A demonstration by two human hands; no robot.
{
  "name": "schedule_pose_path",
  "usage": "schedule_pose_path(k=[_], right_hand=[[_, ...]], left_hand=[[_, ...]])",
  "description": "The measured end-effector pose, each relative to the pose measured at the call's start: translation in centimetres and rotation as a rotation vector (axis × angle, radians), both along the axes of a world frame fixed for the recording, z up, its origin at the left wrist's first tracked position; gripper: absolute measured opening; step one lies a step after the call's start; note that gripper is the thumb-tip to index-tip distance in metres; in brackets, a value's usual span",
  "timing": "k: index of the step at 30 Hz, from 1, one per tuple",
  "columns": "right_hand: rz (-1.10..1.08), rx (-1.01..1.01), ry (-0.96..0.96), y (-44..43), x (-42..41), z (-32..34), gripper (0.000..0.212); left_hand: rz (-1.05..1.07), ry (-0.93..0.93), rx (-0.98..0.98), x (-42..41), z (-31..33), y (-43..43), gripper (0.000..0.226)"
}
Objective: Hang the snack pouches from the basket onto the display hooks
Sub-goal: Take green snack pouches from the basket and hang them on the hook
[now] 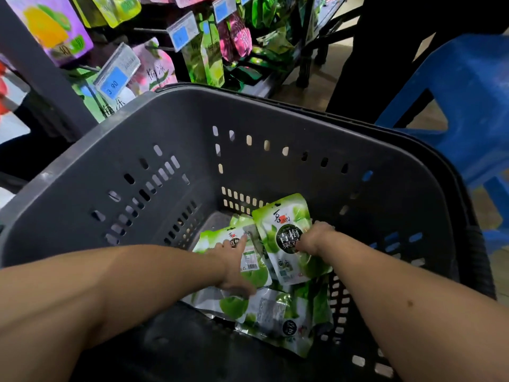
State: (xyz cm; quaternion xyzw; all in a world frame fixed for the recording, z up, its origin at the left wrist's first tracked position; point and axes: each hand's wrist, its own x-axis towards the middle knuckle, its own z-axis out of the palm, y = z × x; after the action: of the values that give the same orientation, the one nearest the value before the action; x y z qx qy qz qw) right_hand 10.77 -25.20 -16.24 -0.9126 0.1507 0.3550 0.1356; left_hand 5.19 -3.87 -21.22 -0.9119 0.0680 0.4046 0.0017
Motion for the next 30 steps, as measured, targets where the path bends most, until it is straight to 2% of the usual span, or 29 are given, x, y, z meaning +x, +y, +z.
schedule_pose_path(k=[5,10,13,15,18,20,23,26,29,30], right_hand=[[0.111,-0.044,0.059,-0.5,0.6,-0.7,0.08],[0.245,-0.166,0.102,-0.3,0.7,-1.8,0.086],[0.256,-0.188,0.122,-0.3,1.0,-2.8,0.088],[0.269,-0.192,0.132,-0.1,0.8,-2.4,0.088],[0.26,-0.17,0.136,0.0,0.9,-2.3,0.085],[0.256,-0.155,0.13,0.1,0.8,-1.1,0.083],[0.266,-0.127,0.136,0.1,0.7,0.2,0.08],[0.193,-0.031,0.19,0.2,1.0,-0.9,0.077],[0.031,0.168,0.082,0.5,0.8,-1.0,0.045],[-0.065,0.262,0.05,0.7,0.7,-0.3,0.034]], left_hand=[[-0.275,-0.015,0.17,-0.5,-0.4,0.2,0.124],[-0.459,0.101,0.235,2.1,1.3,2.6,0.124],[-0.25,0.297,0.261,2.6,2.0,2.3,0.105],[-0.047,0.318,0.166,2.3,2.0,1.8,0.091],[0.146,0.056,0.119,0.6,0.7,1.5,0.114],[0.203,-0.06,0.132,-0.5,-0.1,1.2,0.108],[0.304,-0.073,0.108,0.1,0.2,1.0,0.091],[0.519,-0.078,-0.087,2.7,2.5,1.8,0.06],[0.589,-0.138,-0.229,5.4,5.1,3.4,0.01],[0.628,-0.13,-0.306,5.9,5.9,3.9,0.01]])
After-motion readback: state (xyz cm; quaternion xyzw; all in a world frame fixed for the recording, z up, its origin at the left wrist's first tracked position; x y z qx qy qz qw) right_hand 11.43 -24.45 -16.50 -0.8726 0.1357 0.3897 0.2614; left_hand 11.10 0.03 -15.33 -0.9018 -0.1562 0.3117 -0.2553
